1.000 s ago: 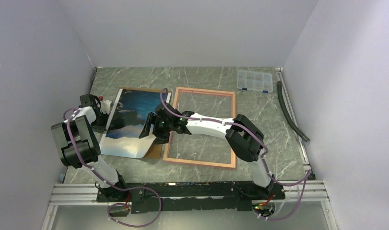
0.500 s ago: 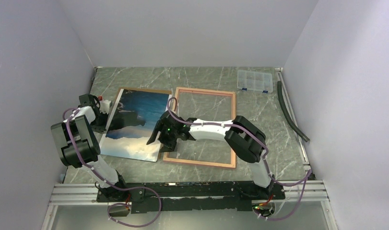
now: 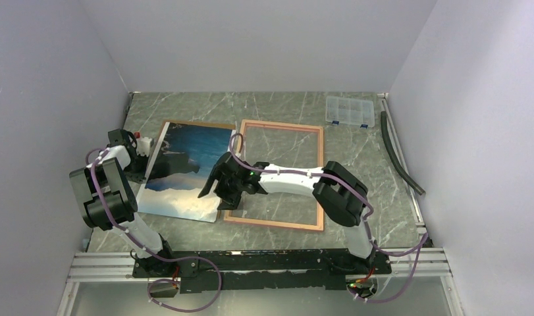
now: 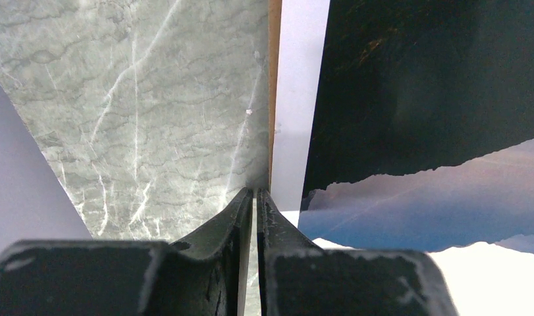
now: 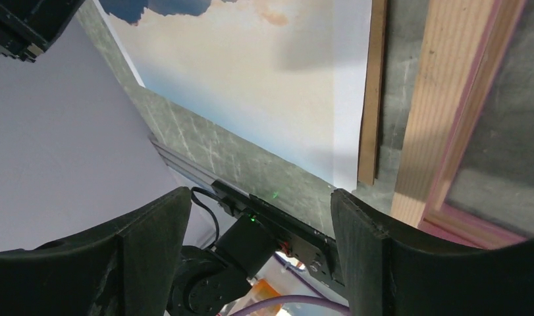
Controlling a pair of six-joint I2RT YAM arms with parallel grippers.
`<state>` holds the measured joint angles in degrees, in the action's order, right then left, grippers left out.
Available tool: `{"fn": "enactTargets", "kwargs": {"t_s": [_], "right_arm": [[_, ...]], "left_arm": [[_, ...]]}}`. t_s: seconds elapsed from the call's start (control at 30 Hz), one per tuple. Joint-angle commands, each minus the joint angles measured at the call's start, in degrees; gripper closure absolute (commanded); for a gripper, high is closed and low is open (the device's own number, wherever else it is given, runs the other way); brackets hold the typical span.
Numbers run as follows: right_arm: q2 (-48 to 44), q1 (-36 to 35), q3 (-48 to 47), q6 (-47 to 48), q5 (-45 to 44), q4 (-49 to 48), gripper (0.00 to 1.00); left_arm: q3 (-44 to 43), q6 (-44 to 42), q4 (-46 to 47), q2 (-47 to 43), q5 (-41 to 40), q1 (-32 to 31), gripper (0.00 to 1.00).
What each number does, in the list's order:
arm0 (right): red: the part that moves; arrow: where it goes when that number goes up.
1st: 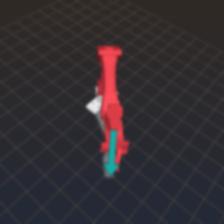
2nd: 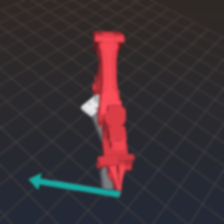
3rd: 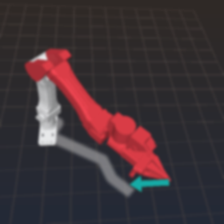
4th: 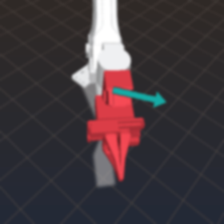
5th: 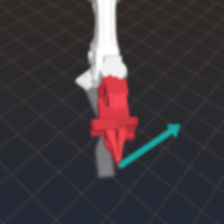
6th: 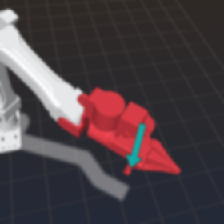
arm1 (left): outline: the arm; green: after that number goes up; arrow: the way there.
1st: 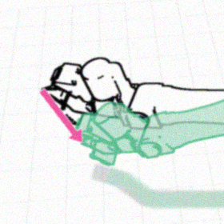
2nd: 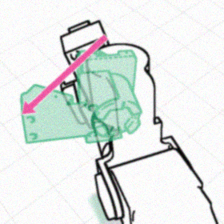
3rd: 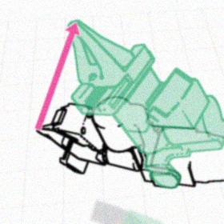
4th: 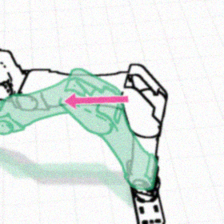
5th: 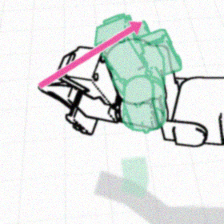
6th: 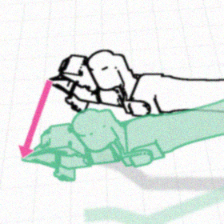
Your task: Put the photo into the frame
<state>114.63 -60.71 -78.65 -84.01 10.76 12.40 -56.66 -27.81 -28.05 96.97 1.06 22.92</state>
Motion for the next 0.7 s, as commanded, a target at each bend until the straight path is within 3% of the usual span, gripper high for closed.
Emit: {"fn": "enactTargets", "kwargs": {"t_s": [0.0,0.3,0.67], "right_arm": [[-0.99,-1.17,-5.22,1.98,0.36,7.59,0.17],[5.47,-3.09,-14.79,3.14,-0.81,16.30,0.16],[6.07,-4.28,-11.57,1.31,-4.62,16.28,0.13]], "left_arm": [[-0.46,0.31,-3.94,1.17,2.30,0.12,0.87],[-0.01,-0.55,-4.07,0.53,2.99,0.72,0.87],[-1.08,-2.26,-4.02,0.88,3.37,2.13,0.88]]}}
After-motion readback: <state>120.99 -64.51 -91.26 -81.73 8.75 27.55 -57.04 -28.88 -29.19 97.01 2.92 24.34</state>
